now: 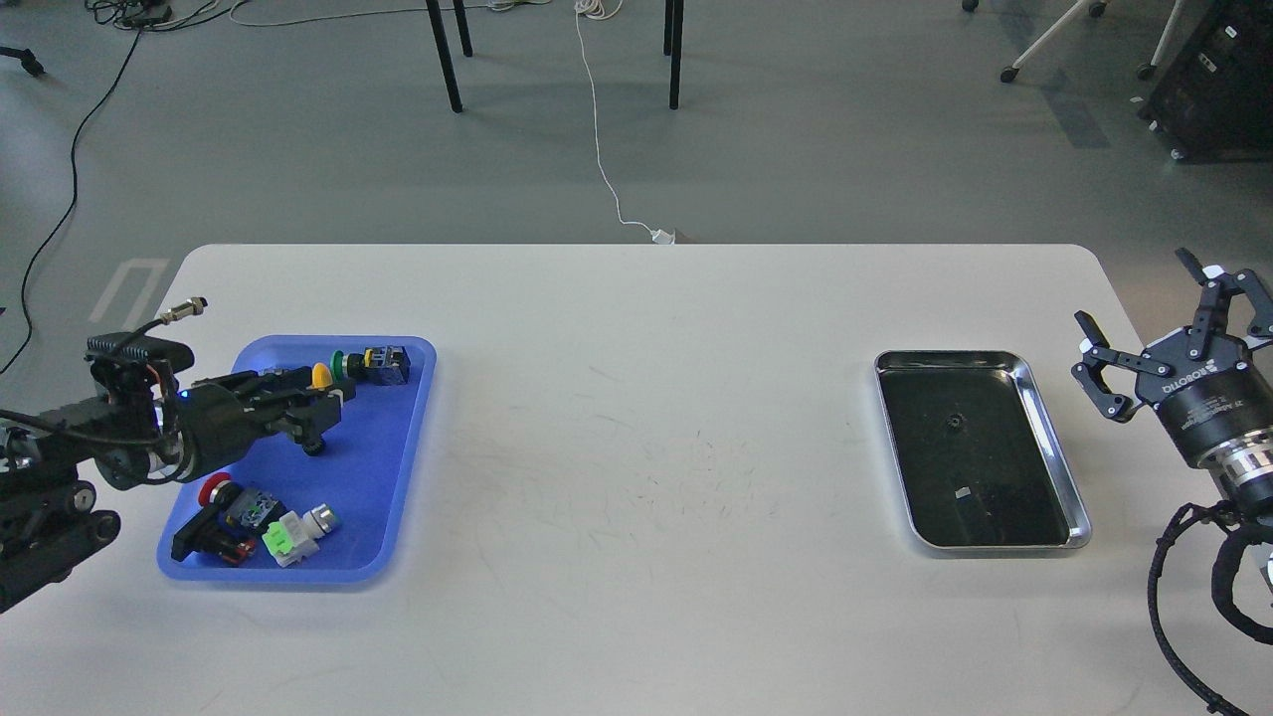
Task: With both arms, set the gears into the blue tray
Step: 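Lift the left gripper away and move the right gripper over the metal tray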
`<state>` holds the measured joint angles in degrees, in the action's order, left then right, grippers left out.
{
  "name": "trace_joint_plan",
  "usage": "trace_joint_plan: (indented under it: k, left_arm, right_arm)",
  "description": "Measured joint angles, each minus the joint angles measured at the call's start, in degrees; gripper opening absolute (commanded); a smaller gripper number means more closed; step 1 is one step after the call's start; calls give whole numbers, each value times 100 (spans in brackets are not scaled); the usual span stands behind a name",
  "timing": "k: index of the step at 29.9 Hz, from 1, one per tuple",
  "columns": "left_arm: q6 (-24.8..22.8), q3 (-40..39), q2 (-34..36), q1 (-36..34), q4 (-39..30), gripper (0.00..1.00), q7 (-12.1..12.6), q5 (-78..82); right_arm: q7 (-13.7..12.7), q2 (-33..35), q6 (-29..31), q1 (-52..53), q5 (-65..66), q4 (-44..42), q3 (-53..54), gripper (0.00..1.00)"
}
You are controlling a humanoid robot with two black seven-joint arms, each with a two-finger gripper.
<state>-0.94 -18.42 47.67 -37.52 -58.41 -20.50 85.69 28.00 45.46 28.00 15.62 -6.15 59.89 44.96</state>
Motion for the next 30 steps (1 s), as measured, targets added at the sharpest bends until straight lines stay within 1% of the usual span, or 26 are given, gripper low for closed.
trace_joint_plan:
  k: [2,5,10,13,15,18,20,22,26,30]
  left_arm:
    - [-174,-80,50,-294,-69,91,-23,-751]
    - [-397,-326,-28,-696,-156,97,-40,-2333]
    - [-629,-697,-537,-990,-181,98,-45,-5023]
    - [-872,-872,-865,-1013,-179,98,-26,-6209]
    - [-994,-959,-1052,-1015,-167,98,11,-6847]
    - [-1127,-1024,-1332,-996,-83,98,95,-7713]
    - [-1219,-1037,-1537,-970,37,98,189,-8197]
    - [-1262,-1086,-1698,-950,139,98,230,-8575]
    - [-1293,-1318,-1890,-841,195,98,248,-9086]
    - [-1342,-1620,-1994,-721,200,98,248,-9210]
  right_arm:
    - [0,248,0,58,62,4,-24,97]
    - [0,668,0,286,422,2,-85,97]
    - [0,1124,-32,996,1713,48,-303,97]
    - [-137,1169,-174,1531,2572,65,-513,97]
    - [-216,1173,-243,1860,3155,15,-681,98]
    - [-254,1142,-280,2426,4276,-211,-1005,98]
    - [-259,1010,-283,2831,5098,-333,-1313,98]
    - [-260,830,-300,3177,5707,-427,-1643,98]
    - [-258,482,-426,3683,6411,-677,-2457,97]
    - [-251,96,-653,4139,6865,-762,-3492,96]
